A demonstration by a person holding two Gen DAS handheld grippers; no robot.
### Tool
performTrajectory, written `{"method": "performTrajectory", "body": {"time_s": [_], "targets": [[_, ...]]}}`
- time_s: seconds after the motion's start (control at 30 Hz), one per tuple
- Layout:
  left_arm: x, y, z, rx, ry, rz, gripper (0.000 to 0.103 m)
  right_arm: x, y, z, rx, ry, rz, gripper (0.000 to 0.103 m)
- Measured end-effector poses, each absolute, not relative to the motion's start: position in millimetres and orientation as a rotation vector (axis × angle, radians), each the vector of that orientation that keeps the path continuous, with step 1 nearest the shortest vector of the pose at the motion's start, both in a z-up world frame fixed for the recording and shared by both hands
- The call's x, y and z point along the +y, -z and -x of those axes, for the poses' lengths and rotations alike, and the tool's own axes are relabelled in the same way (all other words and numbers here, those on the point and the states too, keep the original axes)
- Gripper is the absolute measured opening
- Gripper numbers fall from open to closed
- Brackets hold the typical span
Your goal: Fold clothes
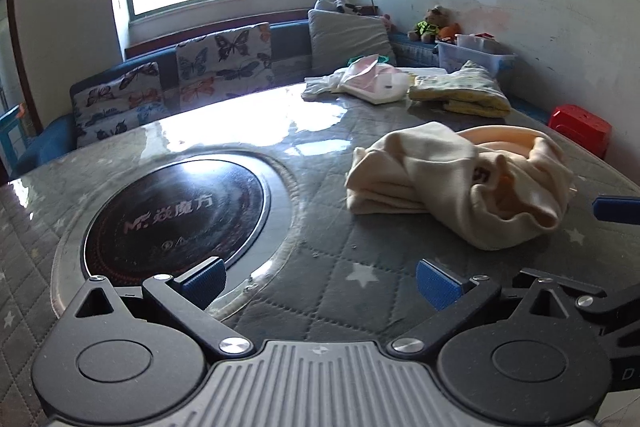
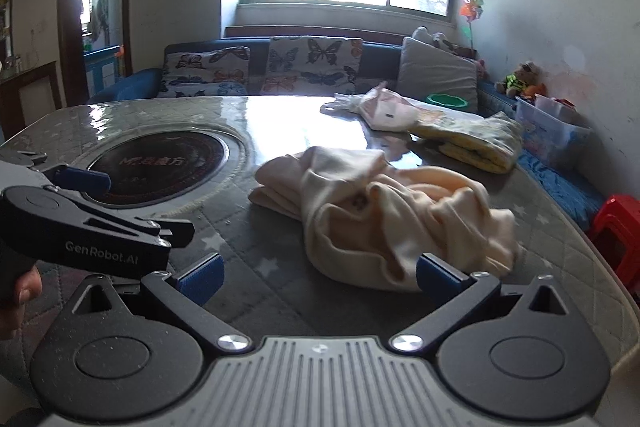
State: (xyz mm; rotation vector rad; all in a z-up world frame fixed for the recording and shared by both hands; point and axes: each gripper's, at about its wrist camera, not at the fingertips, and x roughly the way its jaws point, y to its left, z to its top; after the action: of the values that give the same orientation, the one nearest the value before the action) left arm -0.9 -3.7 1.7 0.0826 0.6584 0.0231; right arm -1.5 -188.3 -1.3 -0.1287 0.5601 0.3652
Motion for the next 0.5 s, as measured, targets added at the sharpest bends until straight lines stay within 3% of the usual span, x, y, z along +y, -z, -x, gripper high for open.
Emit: {"method": "performTrajectory", "body": {"time_s": [0.5], "targets": [[-33,1,24,0.631,-0.001,-0.135,0.103,-222,13,28,0.561,-0.357,0.148,0.103]]}}
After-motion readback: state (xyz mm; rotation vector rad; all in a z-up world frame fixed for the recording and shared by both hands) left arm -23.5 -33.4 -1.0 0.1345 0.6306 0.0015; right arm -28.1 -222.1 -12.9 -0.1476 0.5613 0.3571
